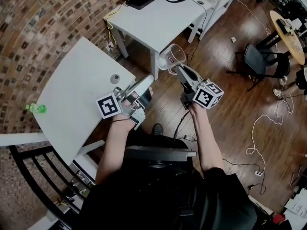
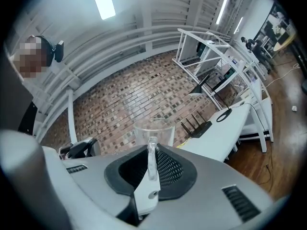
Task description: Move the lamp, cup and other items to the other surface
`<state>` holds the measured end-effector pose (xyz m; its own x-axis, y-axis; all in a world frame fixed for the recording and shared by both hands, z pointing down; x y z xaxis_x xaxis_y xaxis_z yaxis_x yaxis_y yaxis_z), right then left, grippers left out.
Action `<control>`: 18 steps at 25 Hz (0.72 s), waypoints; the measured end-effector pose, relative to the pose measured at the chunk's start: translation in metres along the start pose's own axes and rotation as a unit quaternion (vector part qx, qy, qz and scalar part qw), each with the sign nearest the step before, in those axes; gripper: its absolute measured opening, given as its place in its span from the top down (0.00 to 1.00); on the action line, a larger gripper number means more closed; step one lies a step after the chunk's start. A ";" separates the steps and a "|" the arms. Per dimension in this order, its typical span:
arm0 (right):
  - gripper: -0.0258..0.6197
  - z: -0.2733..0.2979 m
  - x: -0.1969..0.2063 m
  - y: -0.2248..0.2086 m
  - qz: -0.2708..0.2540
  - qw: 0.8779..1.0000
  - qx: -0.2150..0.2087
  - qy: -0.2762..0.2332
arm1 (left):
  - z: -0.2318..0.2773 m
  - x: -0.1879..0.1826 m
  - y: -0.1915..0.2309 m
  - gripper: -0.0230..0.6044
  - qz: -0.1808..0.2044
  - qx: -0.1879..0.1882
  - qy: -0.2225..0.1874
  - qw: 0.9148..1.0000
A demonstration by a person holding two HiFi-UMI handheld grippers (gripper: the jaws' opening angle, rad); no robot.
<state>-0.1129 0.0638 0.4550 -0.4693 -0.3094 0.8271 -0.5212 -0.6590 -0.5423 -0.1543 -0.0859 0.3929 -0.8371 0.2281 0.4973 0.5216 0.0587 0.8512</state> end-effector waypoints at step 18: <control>0.87 -0.020 -0.063 -0.086 0.014 0.992 0.114 -0.058 | 0.109 -0.063 0.071 0.96 -0.032 0.097 0.096 0.990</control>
<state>-0.0527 0.1539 0.4461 -0.3889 -0.3990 0.8304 -0.3278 -0.7825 -0.5294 -0.0464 0.0101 0.4032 -0.8761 0.0297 0.4812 0.4720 0.2561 0.8436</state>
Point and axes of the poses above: the fingertips, and each gripper's own axes: z forward along the fingers, y to its left, x out of its underside, the point moved 2 cm from there along -z, backward along the fingers, and after that the axes turned 15 degrees about y, right-handed, at the moved point
